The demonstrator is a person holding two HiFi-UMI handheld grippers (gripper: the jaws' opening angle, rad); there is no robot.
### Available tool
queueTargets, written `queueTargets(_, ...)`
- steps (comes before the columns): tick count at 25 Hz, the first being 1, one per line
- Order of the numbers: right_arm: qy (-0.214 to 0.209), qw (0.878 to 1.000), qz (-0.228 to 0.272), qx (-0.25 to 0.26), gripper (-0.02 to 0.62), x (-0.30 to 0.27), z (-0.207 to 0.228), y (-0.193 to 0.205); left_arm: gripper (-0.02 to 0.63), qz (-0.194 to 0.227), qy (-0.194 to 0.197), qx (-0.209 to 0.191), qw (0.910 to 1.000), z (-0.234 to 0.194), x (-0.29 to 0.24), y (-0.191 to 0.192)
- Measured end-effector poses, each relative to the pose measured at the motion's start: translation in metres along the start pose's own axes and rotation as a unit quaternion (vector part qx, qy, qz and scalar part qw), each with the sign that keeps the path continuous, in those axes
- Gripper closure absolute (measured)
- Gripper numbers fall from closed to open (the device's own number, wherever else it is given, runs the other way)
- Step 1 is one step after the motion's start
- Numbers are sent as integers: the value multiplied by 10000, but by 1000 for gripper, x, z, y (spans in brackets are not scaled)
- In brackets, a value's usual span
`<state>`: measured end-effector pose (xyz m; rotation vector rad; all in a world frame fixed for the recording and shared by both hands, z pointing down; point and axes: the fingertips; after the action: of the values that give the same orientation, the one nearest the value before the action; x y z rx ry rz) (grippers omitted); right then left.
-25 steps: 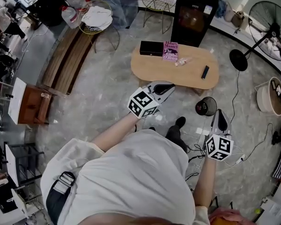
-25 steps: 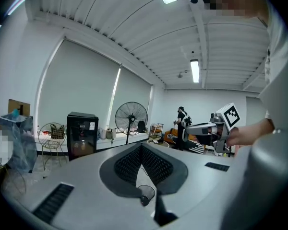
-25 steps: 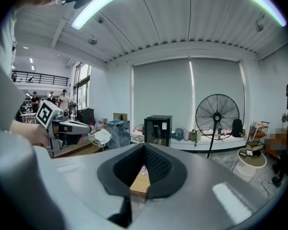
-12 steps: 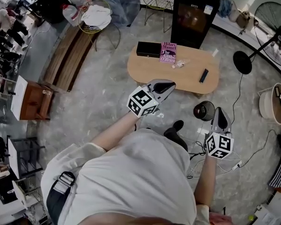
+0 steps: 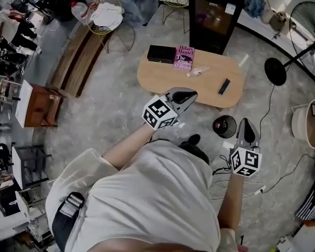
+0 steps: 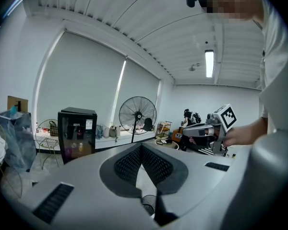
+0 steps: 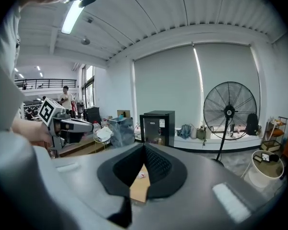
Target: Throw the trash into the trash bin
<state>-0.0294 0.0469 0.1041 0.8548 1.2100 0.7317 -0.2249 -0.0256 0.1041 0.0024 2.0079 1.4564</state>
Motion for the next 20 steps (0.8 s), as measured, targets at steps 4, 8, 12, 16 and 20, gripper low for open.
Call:
queueTargets(4, -54, 9999, -60, -71, 584, -9, 34, 5, 600, -57, -16, 82, 9999, 6, -29, -7)
queueTargets(8, -64, 9998, -91, -167, 584, -15, 58, 11, 600, -124, -31, 135, 9998, 12, -51, -10)
queueTargets(12, -40, 9998, -144, -142, 584, -16, 69, 17, 600, -221, -25, 167, 9996, 13, -67, -11)
queueTargets(16, 28, 9997, -186, -129, 584, -17, 78, 19, 600, -279, -73, 120, 9995, 11, -81, -15)
queueTargets(20, 151, 9994, -188, -252, 584, -22, 87, 19, 600, -371, -32, 35, 9993, 1, -95, -18)
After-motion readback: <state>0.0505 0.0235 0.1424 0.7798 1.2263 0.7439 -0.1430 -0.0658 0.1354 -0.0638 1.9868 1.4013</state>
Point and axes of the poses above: the fingertips, and each gripper's own axes: x backward along the fingers, z to its right, y out of its underside, and after that the axes turned 11 degrees about -z, right-handed
